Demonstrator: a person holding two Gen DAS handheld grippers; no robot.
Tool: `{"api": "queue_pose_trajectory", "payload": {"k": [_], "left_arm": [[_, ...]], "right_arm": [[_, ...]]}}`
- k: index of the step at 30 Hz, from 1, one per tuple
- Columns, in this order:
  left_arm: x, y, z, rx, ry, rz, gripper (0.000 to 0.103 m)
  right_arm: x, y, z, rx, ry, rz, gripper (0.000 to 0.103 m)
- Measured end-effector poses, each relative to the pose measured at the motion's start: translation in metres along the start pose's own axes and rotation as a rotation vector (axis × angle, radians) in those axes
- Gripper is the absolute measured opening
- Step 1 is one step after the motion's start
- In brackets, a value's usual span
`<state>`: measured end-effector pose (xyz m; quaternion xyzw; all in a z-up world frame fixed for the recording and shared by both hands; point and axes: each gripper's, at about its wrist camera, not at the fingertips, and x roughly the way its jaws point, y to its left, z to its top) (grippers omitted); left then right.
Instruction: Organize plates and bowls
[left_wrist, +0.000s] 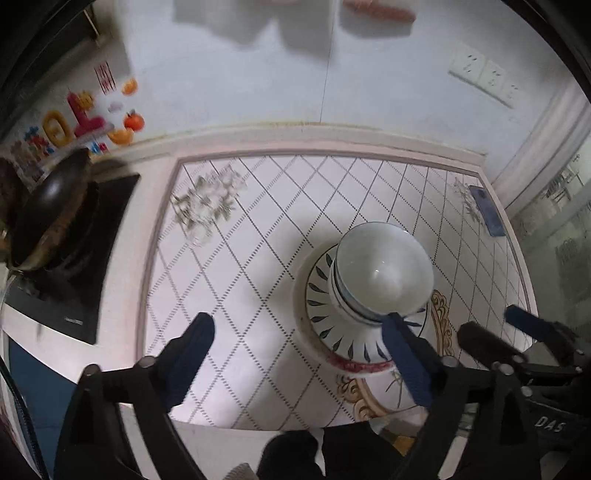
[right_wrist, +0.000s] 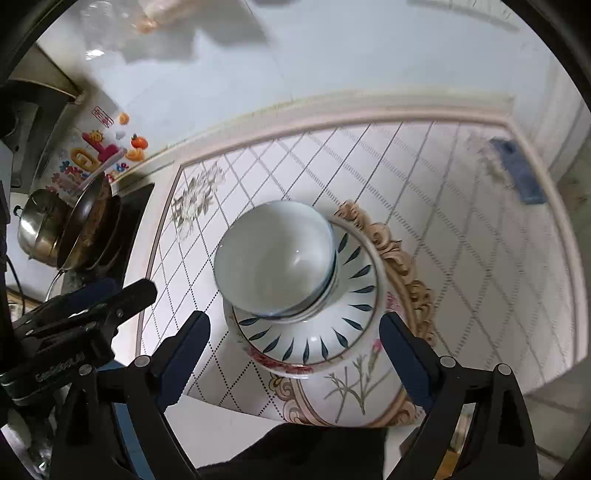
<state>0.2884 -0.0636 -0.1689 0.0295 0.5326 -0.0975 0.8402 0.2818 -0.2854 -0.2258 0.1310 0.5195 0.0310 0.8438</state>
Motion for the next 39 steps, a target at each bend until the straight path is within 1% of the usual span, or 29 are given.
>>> {"api": "queue_pose_trajectory", "payload": {"k": [6,9,12,14,19,22,25,29,36,39], "left_arm": [[-0.050,0.001,-0.022,-0.008,-0.106,0.002,0.096],[-0.072,-0.001,-0.035,-0.013,-0.140,0.002,0.096],[-0.094,-0.006,-0.048,-0.010,-0.190,0.026,0.096],[-0.108,-0.009,-0.057,-0.016,-0.216,0.032,0.103],[-0.147,-0.017,-0.084,-0.035,-0.294,0.068,0.103],[-0.169,-0.020,-0.100,-0.053,-0.332,0.085,0.103],[-0.184,-0.021,-0.112,-0.062,-0.355,0.090,0.103],[-0.202,-0.025,-0.132,-0.062,-0.390,0.122,0.103],[-0.215,-0.030,-0.158,-0.058,-0.404,0.141,0.103],[-0.215,-0.031,-0.164,-0.061,-0.395,0.143,0.103]], "right_arm": [[-0.061,0.017,-0.026,-0.019,-0.125,-0.049,0.099],[-0.086,0.024,-0.038,-0.028,-0.167,-0.047,0.099],[-0.113,0.028,-0.051,-0.038,-0.217,-0.044,0.099],[-0.132,0.030,-0.062,-0.052,-0.252,-0.048,0.100],[-0.180,0.036,-0.092,-0.097,-0.327,-0.057,0.100],[-0.201,0.034,-0.108,-0.107,-0.358,-0.061,0.101],[-0.221,0.032,-0.124,-0.114,-0.383,-0.062,0.101],[-0.241,0.031,-0.144,-0.123,-0.410,-0.067,0.101],[-0.263,0.030,-0.166,-0.132,-0.439,-0.069,0.102],[-0.267,0.030,-0.172,-0.138,-0.447,-0.072,0.102]]}}
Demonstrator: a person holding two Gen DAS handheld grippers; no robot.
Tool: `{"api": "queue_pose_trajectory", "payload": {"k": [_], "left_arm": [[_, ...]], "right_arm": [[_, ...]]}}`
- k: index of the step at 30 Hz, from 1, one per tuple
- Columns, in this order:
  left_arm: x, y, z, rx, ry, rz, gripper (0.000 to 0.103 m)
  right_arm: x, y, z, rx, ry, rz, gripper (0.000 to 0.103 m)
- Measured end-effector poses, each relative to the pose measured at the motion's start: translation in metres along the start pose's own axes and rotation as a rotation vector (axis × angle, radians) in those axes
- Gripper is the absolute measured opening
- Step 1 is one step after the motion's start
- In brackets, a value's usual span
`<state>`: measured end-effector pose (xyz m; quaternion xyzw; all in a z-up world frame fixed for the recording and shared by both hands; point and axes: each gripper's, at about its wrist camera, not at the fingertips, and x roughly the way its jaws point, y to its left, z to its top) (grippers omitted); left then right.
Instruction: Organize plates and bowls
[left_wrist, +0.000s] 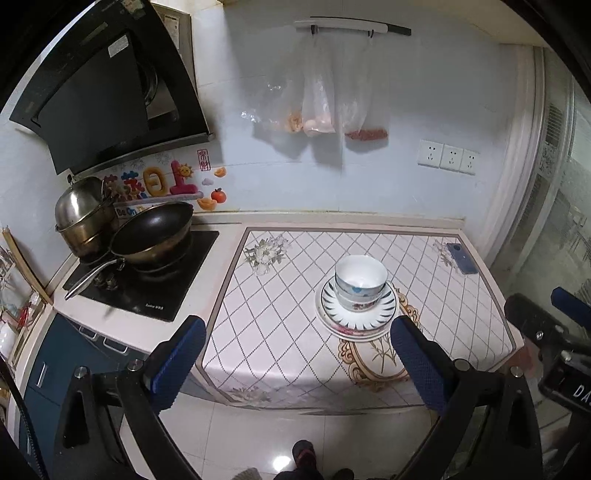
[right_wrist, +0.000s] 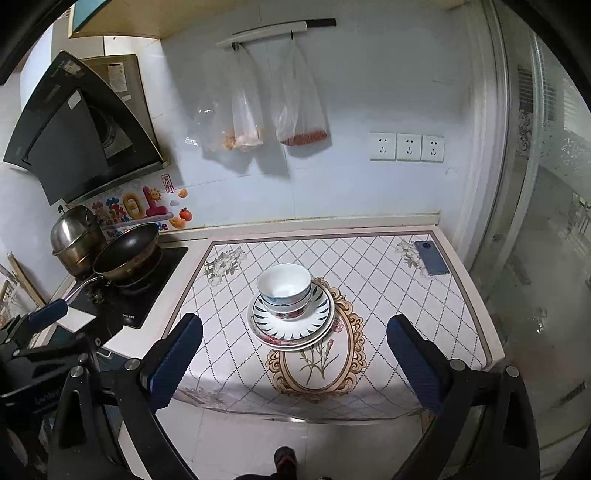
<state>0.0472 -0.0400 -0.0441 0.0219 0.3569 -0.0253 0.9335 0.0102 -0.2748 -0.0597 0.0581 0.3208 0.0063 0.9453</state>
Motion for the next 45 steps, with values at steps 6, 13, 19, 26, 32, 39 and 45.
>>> {"api": "queue_pose_trajectory", "payload": {"k": [6,13,19,26,32,39,45], "left_arm": [[-0.005,0.003,-0.005,-0.005,-0.003,0.010,0.103],[-0.009,0.007,-0.006,-0.001,-0.012,0.020,0.103],[-0.011,0.009,-0.005,-0.004,-0.018,0.022,0.103],[-0.010,0.008,-0.004,-0.010,-0.009,0.021,0.103],[-0.010,0.008,-0.004,-0.011,-0.009,0.020,0.103],[-0.007,0.008,-0.001,-0.010,-0.007,0.017,0.103],[-0.006,0.007,0.001,-0.010,-0.013,0.016,0.103]], "right_arm": [[-0.005,-0.001,-0.004,0.003,0.000,0.000,0.102],[-0.005,0.000,-0.008,0.008,0.005,0.001,0.102],[-0.004,0.001,-0.009,0.004,0.006,0.005,0.102],[-0.001,0.001,-0.009,0.004,0.006,0.007,0.102],[0.000,0.002,-0.008,0.005,0.006,0.003,0.102],[0.005,0.003,-0.005,0.003,0.005,-0.004,0.102],[0.006,0.005,-0.003,0.000,-0.004,-0.007,0.102]]}}
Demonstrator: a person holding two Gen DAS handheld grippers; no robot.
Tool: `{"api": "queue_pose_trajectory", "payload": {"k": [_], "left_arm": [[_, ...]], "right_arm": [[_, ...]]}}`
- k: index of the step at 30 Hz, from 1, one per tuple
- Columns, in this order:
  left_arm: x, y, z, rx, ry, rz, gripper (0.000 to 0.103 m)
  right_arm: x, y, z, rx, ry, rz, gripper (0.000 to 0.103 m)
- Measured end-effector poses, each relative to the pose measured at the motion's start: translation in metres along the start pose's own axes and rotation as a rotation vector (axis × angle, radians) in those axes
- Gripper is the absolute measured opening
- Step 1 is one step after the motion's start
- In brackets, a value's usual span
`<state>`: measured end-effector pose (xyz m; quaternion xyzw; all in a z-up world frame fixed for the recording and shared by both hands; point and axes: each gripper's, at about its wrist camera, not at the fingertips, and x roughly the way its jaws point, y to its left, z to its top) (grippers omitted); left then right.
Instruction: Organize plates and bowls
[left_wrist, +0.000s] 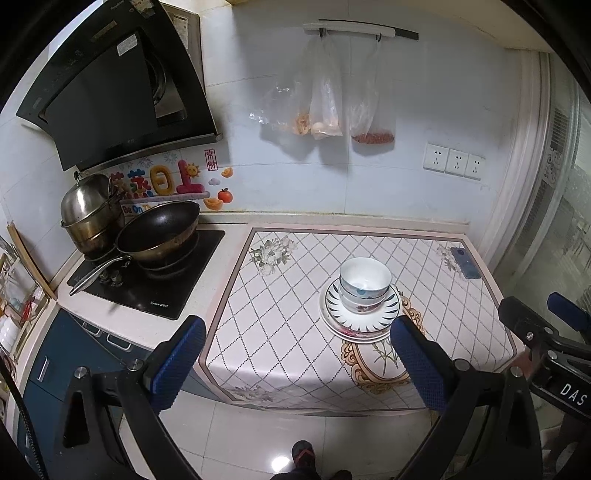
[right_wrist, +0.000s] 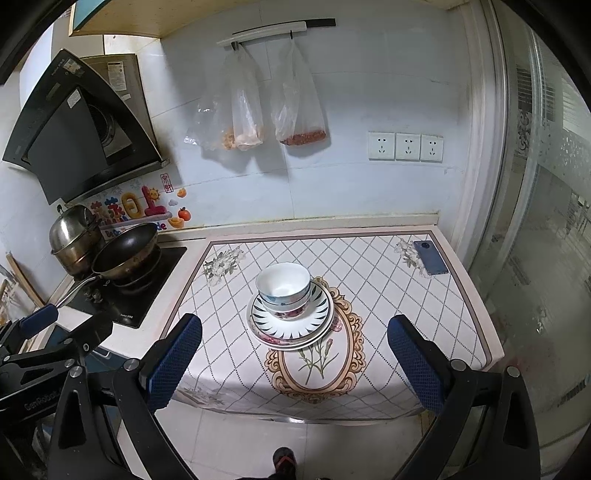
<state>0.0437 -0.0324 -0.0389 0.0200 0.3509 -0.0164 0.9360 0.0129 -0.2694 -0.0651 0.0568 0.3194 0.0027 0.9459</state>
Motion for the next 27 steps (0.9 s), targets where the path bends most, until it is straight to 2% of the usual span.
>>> {"api": "queue_pose_trajectory", "payload": {"k": [27], "left_arm": [[-0.0041,-0.0063,0.0049,-0.009,-0.014,0.005,0.103]], "right_arm": [[-0.0023,0.0032,0.0010,0.006,-0.014,-0.010,0.103]]}}
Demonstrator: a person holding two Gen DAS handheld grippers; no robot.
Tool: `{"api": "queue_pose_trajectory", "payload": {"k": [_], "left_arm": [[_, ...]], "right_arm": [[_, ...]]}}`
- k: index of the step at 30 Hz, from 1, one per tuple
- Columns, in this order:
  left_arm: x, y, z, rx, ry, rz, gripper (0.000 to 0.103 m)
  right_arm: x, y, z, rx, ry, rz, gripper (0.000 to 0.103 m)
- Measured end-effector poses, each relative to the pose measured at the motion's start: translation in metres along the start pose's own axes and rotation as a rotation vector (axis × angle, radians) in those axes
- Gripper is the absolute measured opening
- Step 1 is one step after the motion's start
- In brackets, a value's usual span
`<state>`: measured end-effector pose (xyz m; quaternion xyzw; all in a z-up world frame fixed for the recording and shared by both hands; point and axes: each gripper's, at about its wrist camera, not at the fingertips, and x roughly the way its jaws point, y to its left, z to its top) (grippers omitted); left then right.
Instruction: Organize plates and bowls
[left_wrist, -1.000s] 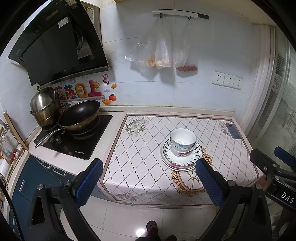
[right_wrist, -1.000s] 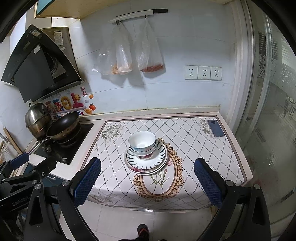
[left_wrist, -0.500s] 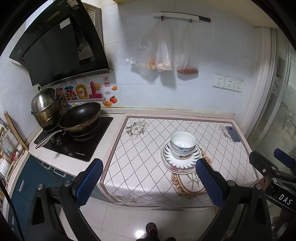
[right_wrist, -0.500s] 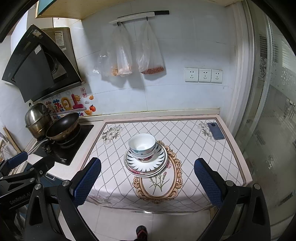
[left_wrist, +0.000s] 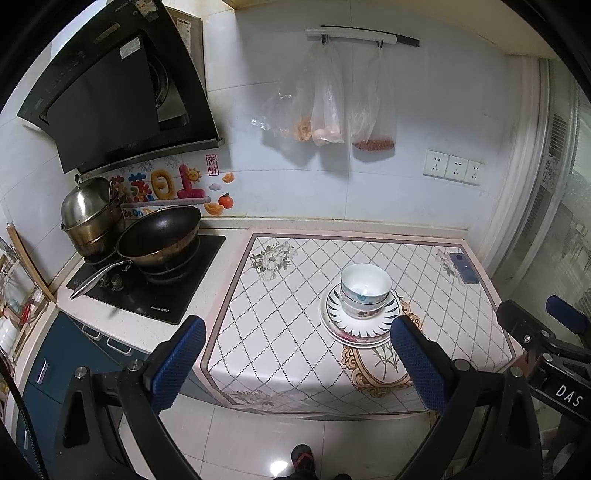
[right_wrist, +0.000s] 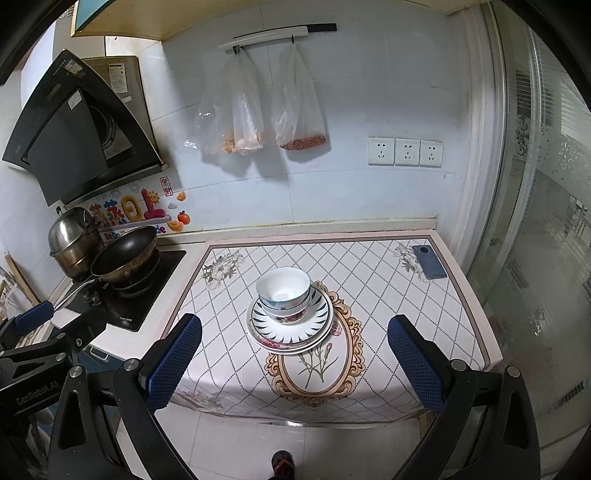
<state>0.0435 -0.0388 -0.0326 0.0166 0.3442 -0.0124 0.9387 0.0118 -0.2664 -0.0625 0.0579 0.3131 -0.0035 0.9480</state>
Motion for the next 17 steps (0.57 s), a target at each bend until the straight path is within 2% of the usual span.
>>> {"api": "queue_pose_trajectory", "payload": {"k": [17], "left_arm": [[-0.0009,-0.0015,0.0030,-0.021,-0.012,0.016,0.103]], "right_arm": [[0.0010,0.0003,0.0020,-0.002,0.006,-0.004,0.103]]}}
